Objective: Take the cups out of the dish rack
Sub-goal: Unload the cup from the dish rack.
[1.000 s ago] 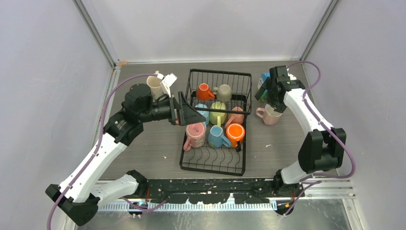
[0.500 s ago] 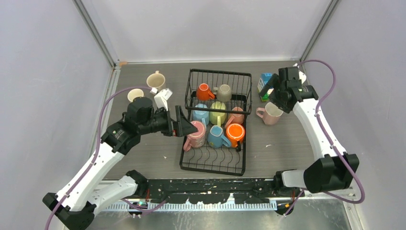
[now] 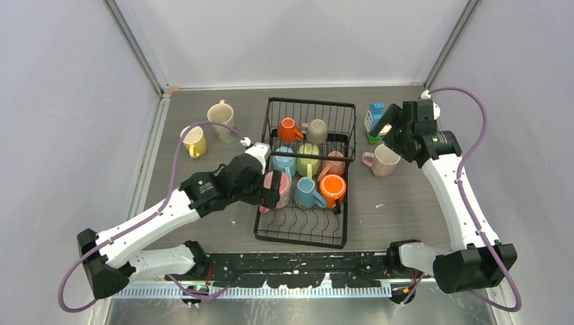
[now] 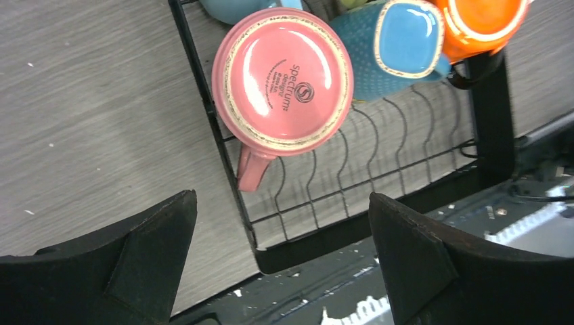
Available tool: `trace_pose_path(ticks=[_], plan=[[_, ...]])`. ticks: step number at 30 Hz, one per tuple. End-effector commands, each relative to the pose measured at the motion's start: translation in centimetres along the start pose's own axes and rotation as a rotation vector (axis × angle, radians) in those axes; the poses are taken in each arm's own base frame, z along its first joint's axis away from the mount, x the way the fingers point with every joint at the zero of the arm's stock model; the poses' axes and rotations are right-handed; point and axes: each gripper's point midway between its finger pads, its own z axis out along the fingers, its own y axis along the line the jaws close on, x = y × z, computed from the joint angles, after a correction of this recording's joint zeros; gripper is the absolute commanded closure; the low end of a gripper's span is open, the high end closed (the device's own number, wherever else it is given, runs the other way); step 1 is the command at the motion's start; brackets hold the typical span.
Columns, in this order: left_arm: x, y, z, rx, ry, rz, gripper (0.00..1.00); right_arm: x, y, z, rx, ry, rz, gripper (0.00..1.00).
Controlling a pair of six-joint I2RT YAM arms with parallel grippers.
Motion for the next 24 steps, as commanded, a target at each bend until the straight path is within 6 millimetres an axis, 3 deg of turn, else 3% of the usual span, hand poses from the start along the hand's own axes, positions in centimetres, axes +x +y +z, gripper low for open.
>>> trace_pose_path(ticks=[1,8,19,24], plan=[[-2.0,0.9,0.7,-0.09,-0.097,0.078,0.0,-0.5,1.2,-1.3,-0.079,-0.032,0.004,0.0],[-1.9,0.6,3.2,-0.098,-0.078,0.142,0.0,-0.4,1.4,-2.0,-0.109,-0.036,0.005,0.0],[0.0,-0.1,4.9,-0.024,-0.017,0.263,0.01,0.2,1.1,-2.4,-0.121,-0.033,0.001,0.0],[1.5,-0.1,4.9,0.016,0.001,0.248,0.11,0.4,0.9,-2.5,-0.118,-0.035,-0.001,0.0]])
